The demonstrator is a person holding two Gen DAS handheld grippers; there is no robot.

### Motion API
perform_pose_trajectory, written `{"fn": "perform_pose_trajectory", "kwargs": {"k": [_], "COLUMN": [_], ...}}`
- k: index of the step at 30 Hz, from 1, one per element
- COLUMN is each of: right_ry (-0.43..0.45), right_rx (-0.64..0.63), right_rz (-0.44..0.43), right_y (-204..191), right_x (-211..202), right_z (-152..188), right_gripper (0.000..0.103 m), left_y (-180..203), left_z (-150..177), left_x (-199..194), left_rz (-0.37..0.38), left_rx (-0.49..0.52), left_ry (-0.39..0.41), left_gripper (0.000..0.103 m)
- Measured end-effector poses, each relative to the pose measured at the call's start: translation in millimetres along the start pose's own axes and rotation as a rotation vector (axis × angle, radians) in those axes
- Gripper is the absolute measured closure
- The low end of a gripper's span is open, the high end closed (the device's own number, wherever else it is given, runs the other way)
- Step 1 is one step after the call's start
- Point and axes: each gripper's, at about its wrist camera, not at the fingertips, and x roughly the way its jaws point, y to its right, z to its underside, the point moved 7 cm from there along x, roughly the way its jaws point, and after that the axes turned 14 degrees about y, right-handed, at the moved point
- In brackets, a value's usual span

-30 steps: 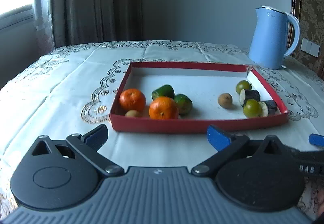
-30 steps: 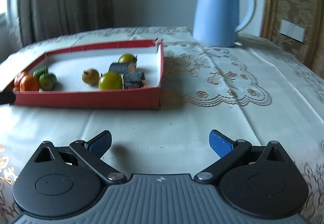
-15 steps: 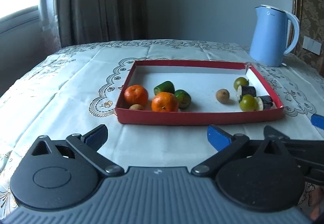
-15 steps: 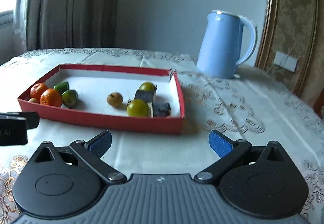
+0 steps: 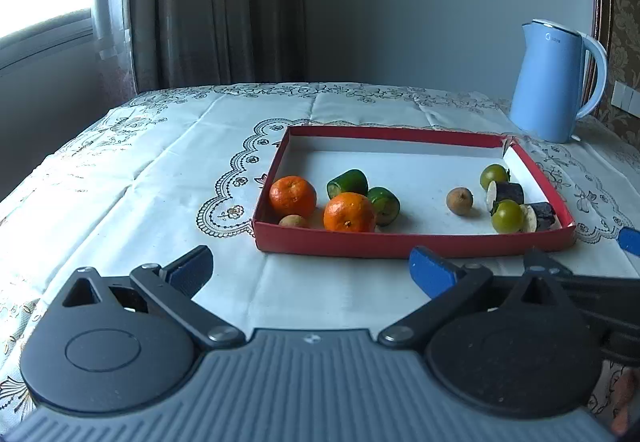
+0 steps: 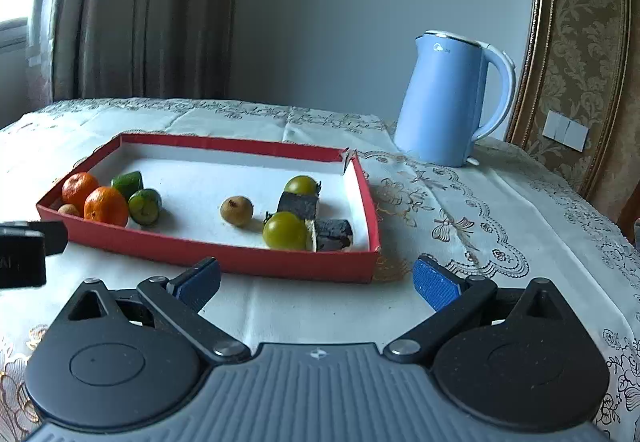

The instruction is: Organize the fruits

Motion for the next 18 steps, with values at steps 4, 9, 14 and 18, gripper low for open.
{"fn": "perform_pose_trajectory", "kwargs": {"k": [4, 9, 14, 18], "right_ry": [0.0, -0.004, -0.013, -0.01], "right_rx": [-0.004, -0.012, -0.013, -0.011], "right_rz": [0.011, 0.013, 0.017, 0.02], "right_y": [-0.8, -4.2, -5.6, -5.7], "right_x": [2.5, 5.4, 9.0, 9.0], "right_z": [-2.5, -1.9, 0.4, 0.7], "right_gripper": [0.0, 0.0, 0.0, 0.0], "left_y": [-0.2, 0.6, 1.3, 1.7], "left_z": [1.2, 2.8, 3.8, 2.6], "left_x": [2.2, 4.4, 5.1, 2.6], "left_rz": [0.001, -0.007, -0.015, -0.024], "left_rx": [-0.001, 0.012, 0.024, 0.033], "left_ry": [-0.013, -0.015, -0.006, 0.018], "left_gripper": [0.0, 0.0, 0.0, 0.0]}}
